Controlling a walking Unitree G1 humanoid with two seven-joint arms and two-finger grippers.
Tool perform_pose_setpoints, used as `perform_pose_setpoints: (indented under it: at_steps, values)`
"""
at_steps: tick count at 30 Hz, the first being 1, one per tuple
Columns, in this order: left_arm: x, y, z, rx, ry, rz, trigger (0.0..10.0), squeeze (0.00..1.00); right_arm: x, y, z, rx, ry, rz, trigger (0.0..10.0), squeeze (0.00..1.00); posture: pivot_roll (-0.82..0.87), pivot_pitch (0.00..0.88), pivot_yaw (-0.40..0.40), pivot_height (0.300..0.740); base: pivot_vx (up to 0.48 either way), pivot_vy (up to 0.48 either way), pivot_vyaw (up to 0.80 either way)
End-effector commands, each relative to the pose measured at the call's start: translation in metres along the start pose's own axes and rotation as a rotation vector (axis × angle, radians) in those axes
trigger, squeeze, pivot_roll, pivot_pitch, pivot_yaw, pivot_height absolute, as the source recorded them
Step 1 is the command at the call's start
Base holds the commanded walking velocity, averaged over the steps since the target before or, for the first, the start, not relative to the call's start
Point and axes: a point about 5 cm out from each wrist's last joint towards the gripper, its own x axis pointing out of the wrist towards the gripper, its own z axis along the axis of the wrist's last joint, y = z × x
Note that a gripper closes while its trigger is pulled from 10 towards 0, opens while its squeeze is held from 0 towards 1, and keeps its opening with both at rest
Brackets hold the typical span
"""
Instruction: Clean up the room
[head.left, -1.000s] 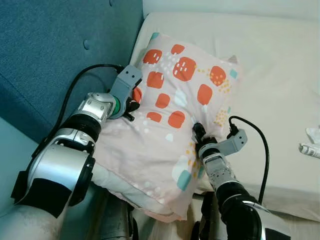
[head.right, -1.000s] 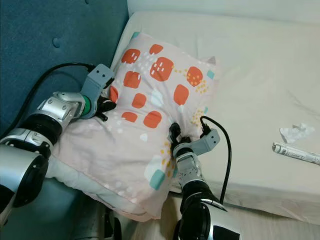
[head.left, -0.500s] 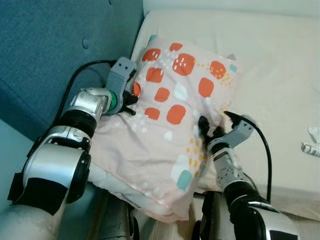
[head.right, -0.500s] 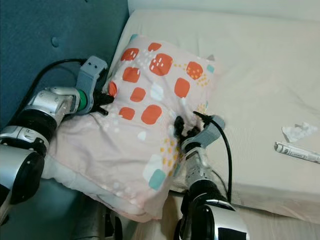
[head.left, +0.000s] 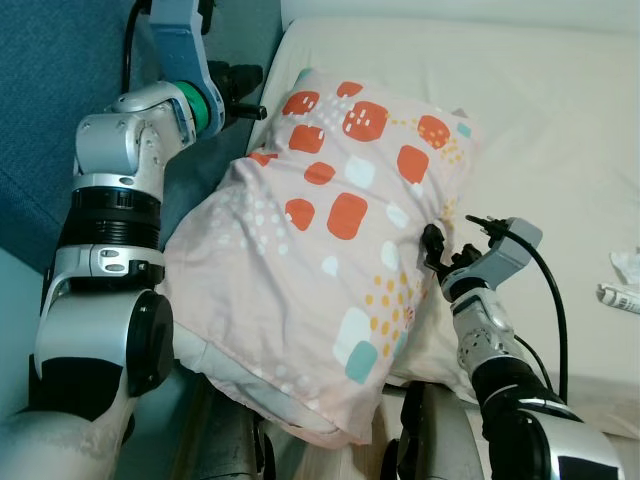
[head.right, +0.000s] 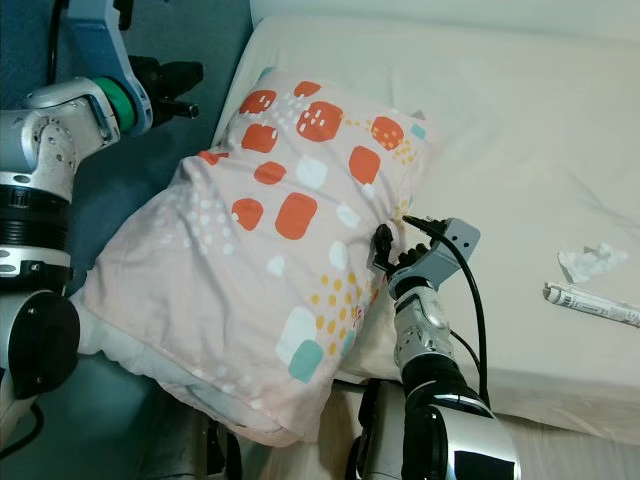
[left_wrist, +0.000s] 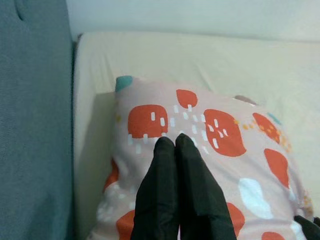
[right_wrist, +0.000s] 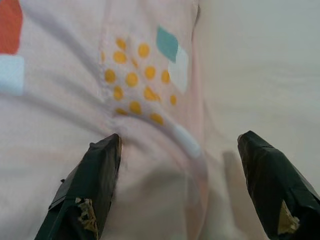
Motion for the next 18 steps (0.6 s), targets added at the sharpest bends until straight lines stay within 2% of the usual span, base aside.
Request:
perform_pose_setpoints:
  at_steps: [1, 2, 3, 4, 5, 6, 7, 8, 10, 12, 13, 18]
  values:
    - [-0.003, 0.001, -0.004, 0.069, 0.006, 0.009, 0.0, 0.0, -0.008, -0.004, -0.022, 0.006, 0.081, -0.034, 10.0, 0.0, 0.24, 0.177, 0.063, 0.582, 0.0, 0.0, 0.0]
    - [-0.004, 0.0, -0.004, 0.066, 0.005, 0.013, 0.0, 0.0, -0.008, -0.004, -0.022, 0.006, 0.081, -0.033, 10.0, 0.0, 0.24, 0.177, 0.063, 0.582, 0.0, 0.0, 0.0]
    - [0.002, -0.011, -0.016, 0.145, 0.042, -0.033, 6.7, 0.0, -0.008, -0.001, -0.022, 0.011, 0.077, -0.015, 10.0, 0.0, 0.24, 0.166, 0.066, 0.582, 0.0, 0.0, 0.0]
    - [0.005, -0.019, -0.026, 0.205, 0.07, -0.071, 6.7, 0.0, -0.008, 0.002, -0.023, 0.015, 0.074, -0.002, 10.0, 0.0, 0.24, 0.166, 0.066, 0.582, 0.0, 0.0, 0.0]
    - [0.011, -0.027, -0.037, 0.246, 0.098, -0.09, 10.0, 0.0, -0.008, 0.004, -0.023, 0.024, 0.067, 0.014, 10.0, 0.0, 0.24, 0.166, 0.066, 0.582, 0.0, 0.0, 0.0]
    - [0.011, -0.027, -0.037, 0.246, 0.098, -0.09, 10.0, 0.0, -0.008, 0.004, -0.023, 0.024, 0.067, 0.014, 10.0, 0.0, 0.24, 0.166, 0.066, 0.582, 0.0, 0.0, 0.0]
    - [0.019, -0.033, -0.046, 0.267, 0.12, -0.09, 10.0, 0.0, -0.008, 0.006, -0.023, 0.03, 0.061, 0.031, 10.0, 0.0, 0.24, 0.166, 0.066, 0.582, 0.0, 0.0, 0.0]
    - [0.025, -0.032, -0.053, 0.276, 0.151, -0.044, 10.0, 1.0, -0.008, 0.008, -0.023, 0.03, 0.057, 0.039, 10.0, 0.0, 0.23, 0.163, 0.08, 0.582, 0.0, 0.0, 0.0]
    - [0.028, -0.03, -0.058, 0.284, 0.172, -0.012, 10.0, 1.0, -0.008, 0.01, -0.023, 0.029, 0.055, 0.044, 10.0, 0.0, 0.21, 0.163, 0.088, 0.582, 0.0, 0.0, 0.0]
    - [0.027, -0.019, -0.059, 0.342, 0.209, -0.002, 10.0, 1.0, -0.009, 0.013, -0.023, 0.021, 0.043, 0.062, 10.0, 0.0, 0.2, 0.165, 0.101, 0.582, 0.0, 0.0, 0.0]
    - [0.023, -0.014, -0.059, 0.355, 0.236, -0.034, 10.0, 1.0, -0.01, 0.012, -0.024, 0.022, 0.037, 0.068, 10.0, 0.0, 0.21, 0.174, 0.106, 0.582, 0.0, 0.0, 0.0]
    - [0.017, -0.007, -0.062, 0.343, 0.279, -0.069, 10.0, 1.0, -0.012, 0.01, -0.025, 0.025, 0.035, 0.068, 10.0, 0.0, 0.21, 0.174, 0.106, 0.582, 0.0, 0.0, 0.0]
